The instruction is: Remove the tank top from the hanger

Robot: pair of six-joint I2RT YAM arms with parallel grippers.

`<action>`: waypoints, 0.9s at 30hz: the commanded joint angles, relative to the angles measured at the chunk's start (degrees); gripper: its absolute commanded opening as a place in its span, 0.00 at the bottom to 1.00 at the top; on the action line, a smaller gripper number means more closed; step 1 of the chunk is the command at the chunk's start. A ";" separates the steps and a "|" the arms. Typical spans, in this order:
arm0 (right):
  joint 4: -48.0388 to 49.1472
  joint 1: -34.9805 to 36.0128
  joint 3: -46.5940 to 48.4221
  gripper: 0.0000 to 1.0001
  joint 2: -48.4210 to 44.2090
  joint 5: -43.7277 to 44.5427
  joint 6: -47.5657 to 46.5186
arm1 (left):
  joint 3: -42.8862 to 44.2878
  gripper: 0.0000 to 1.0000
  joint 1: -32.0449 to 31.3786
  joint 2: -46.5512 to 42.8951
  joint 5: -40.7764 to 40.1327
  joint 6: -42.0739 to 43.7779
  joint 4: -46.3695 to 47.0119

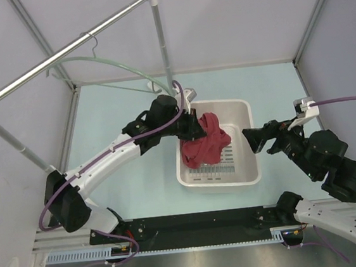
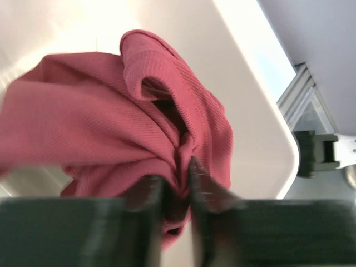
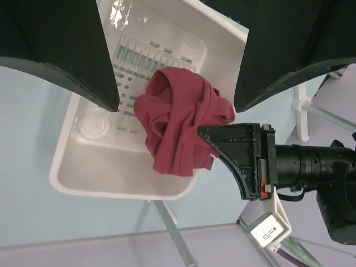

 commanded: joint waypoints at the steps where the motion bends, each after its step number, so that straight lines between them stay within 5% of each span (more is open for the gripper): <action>1: -1.88 -0.11 -1.40 0.90 -0.62 1.95 6.40 | 0.57 0.37 -1.33 -3.19 -2.94 5.00 -0.24; 5: -2.49 -0.19 -2.98 0.90 -0.35 4.32 10.80 | 1.80 0.67 -1.94 -6.35 -6.11 7.64 -3.58; 6: -2.84 -0.19 -2.98 0.90 -0.18 4.85 12.90 | 1.98 0.97 -1.86 -7.93 -6.38 7.82 -4.28; 7: -3.54 -0.11 -3.07 0.90 -0.26 5.64 13.88 | 1.98 1.00 -1.94 -8.73 -5.68 8.00 -5.07; 16: -13.80 -0.19 -3.60 0.98 -3.69 16.70 31.16 | -13.12 1.00 -2.47 -29.89 1.88 -0.41 2.29; 27: -28.33 -0.19 -15.01 1.00 -16.25 22.08 52.73 | -44.59 0.99 -2.38 -67.16 -5.39 -15.37 10.30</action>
